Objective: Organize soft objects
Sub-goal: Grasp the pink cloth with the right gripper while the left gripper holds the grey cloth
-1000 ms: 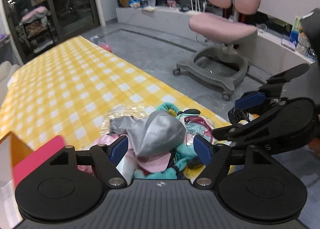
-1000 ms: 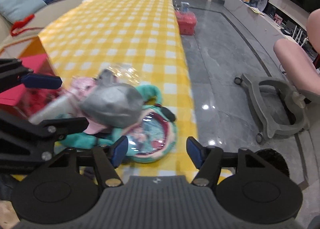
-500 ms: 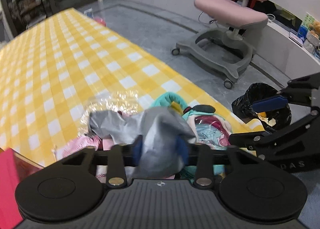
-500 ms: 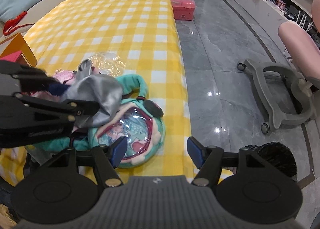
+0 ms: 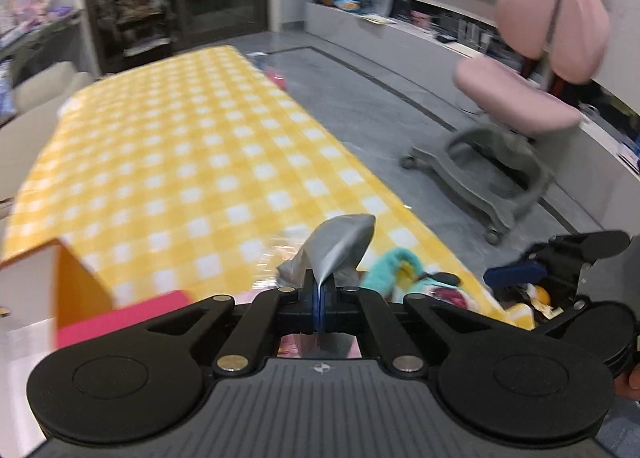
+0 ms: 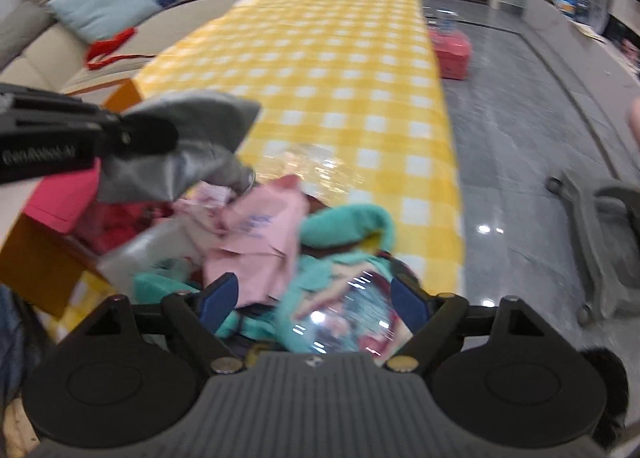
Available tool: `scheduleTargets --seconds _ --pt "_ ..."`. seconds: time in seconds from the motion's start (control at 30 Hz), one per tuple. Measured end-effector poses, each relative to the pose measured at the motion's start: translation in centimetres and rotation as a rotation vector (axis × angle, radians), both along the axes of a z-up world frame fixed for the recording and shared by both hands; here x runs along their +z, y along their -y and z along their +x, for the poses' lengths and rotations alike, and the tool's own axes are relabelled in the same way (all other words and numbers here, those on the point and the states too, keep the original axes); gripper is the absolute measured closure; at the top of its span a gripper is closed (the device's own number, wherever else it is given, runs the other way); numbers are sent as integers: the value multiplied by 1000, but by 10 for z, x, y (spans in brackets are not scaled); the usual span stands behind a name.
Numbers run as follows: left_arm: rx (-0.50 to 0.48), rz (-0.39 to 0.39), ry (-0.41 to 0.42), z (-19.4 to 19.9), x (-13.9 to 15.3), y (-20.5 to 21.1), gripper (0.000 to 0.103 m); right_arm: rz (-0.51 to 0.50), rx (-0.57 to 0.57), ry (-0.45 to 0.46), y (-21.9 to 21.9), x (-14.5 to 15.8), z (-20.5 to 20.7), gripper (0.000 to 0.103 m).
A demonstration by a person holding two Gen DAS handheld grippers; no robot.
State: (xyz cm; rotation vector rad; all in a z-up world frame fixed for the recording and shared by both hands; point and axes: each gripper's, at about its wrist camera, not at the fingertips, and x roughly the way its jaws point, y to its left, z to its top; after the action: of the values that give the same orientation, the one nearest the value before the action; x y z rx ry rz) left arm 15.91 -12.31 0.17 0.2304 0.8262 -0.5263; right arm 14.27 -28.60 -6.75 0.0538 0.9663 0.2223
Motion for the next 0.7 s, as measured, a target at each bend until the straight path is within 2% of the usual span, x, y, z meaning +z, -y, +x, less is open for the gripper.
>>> scheduleTargets --seconds 0.17,0.23,0.3,0.47,0.5,0.53,0.6,0.63,0.67,0.7 --pt "66 65 33 2 8 -14 102 6 77 -38 -19 -8 26 20" --pt "81 58 18 3 4 -15 102 2 108 -61 -27 -17 39 24" --pt "93 42 8 2 -1 -16 102 16 116 -103 -31 -29 52 33" --pt "92 26 -8 0 -10 -17 102 26 113 -160 -37 -50 73 35" --pt "90 22 -13 -1 -12 -18 102 32 110 -169 -37 -52 75 38" --pt "88 19 -16 -1 -13 -18 102 32 108 -175 -38 -55 76 42" --pt "85 18 -16 -2 -15 -18 102 36 115 -187 -41 -59 76 66" --pt "85 19 -15 -3 -16 -18 102 46 112 -190 -41 -60 76 73" --pt "84 20 -16 -4 -17 -18 102 49 110 -190 -41 -60 76 85" --pt "82 20 -15 -4 -17 -18 102 41 109 -188 -41 -58 75 91"
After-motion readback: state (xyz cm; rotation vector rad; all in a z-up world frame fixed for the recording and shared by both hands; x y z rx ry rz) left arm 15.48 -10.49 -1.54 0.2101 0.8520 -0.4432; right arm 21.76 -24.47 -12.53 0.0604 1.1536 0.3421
